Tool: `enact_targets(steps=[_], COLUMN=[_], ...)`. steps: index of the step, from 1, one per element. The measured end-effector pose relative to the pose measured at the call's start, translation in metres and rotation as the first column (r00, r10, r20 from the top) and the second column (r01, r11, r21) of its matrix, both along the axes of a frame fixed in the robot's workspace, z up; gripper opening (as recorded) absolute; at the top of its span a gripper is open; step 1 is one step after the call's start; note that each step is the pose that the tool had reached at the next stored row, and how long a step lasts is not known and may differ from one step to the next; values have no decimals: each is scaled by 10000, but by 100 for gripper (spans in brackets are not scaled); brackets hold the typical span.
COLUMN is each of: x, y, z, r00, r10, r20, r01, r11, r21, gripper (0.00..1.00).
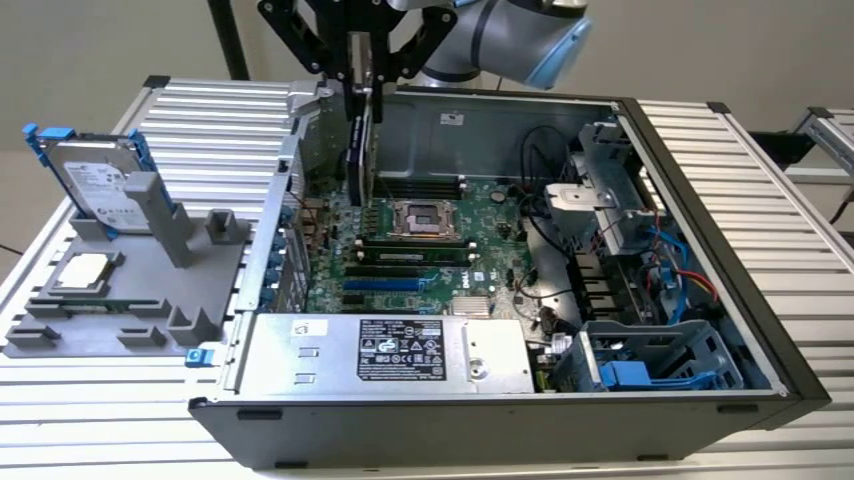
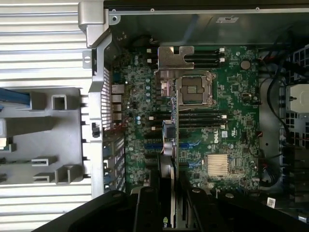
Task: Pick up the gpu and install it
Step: 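Pick up the gpu and move the gpu toward the slot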
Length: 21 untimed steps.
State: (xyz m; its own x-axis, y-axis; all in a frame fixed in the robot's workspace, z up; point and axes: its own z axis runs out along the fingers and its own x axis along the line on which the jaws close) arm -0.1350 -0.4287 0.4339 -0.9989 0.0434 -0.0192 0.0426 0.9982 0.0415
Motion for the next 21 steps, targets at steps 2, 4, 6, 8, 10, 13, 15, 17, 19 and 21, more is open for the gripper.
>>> enact_targets(steps=[2,4,6,8,10,13,15,17,19,21], x=[10,21,31,41,51,65,72,81,89,96], y=[0,0,0,0,0,0,0,0,0,0], z=[0,0,0,0,0,0,0,0,0,0], r00=[10000,10000,10000,10000,10000,10000,10000,10000,10000,10000], r10=[1,1,0,0,1,1,0,0,0,0], r20=[0,0,0,-1,0,0,0,-1,0,-1], r01=[-1,-1,0,0,-1,-1,0,0,0,0], r11=[10000,10000,10000,10000,10000,10000,10000,10000,10000,10000], r21=[-1,-3,-3,-5,-6,-7,-8,-9,-10,-11], gripper=[0,0,0,0,0,0,0,0,0,0])
